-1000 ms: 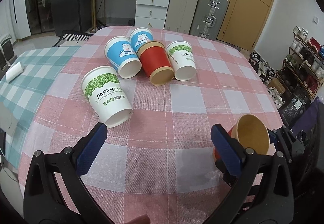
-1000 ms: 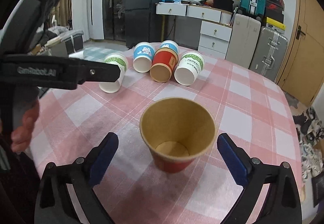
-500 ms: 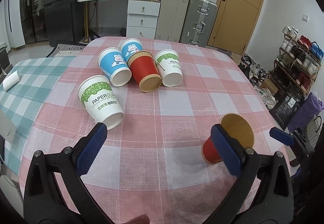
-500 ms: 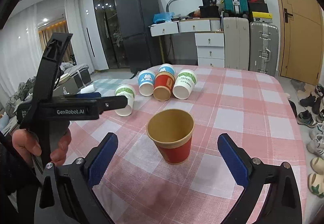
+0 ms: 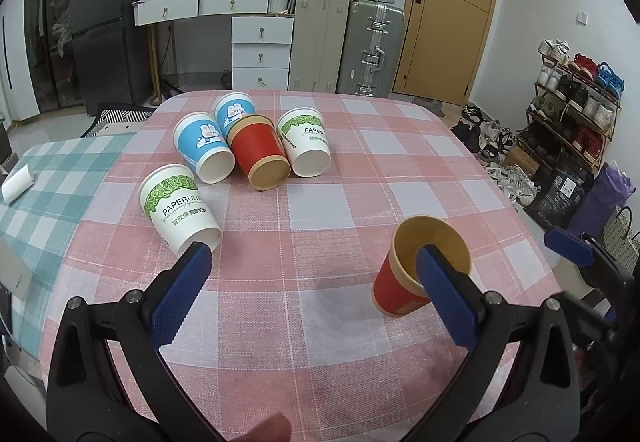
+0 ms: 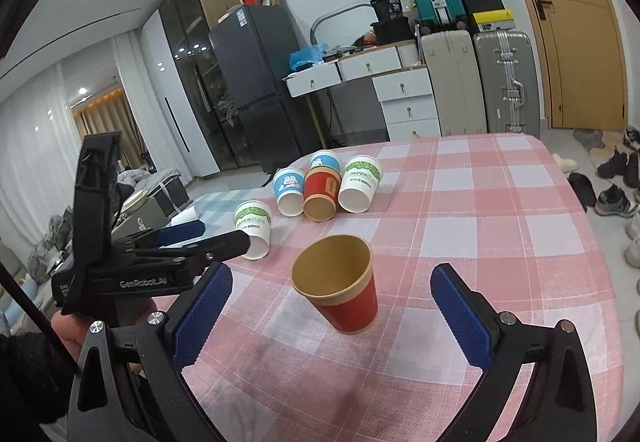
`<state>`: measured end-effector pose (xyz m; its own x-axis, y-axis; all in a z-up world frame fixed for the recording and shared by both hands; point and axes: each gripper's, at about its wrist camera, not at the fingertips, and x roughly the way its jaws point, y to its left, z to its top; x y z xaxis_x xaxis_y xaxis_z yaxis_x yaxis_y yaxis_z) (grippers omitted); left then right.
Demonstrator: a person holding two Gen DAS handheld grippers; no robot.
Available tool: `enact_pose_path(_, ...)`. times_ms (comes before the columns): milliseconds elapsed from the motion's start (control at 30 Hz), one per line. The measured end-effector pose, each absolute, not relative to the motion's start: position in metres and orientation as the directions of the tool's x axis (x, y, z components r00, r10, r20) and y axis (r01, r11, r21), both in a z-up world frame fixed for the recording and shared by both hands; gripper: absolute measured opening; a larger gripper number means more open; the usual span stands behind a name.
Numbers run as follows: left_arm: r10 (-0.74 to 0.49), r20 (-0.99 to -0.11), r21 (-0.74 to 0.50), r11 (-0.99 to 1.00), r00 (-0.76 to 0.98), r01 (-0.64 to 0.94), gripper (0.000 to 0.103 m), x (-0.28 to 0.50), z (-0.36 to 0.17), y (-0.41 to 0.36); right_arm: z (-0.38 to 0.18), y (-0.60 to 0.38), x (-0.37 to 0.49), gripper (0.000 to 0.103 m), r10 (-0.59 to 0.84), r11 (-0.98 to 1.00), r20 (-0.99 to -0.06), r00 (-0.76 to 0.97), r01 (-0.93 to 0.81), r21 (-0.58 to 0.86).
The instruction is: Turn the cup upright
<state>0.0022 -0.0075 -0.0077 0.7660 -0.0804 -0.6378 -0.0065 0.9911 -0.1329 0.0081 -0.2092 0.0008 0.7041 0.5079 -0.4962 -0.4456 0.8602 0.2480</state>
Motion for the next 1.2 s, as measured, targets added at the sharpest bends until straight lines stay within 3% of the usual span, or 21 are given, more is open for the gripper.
enact_pose_path(1200,-0.062,-0.615,-0.075,0.997,0.786,0.020,0.102,-0.008,0.003,-0.015,-0.006,-0.214,0.015,0.102,0.507,0.861,-0.523,0.686,-0.428,0.273)
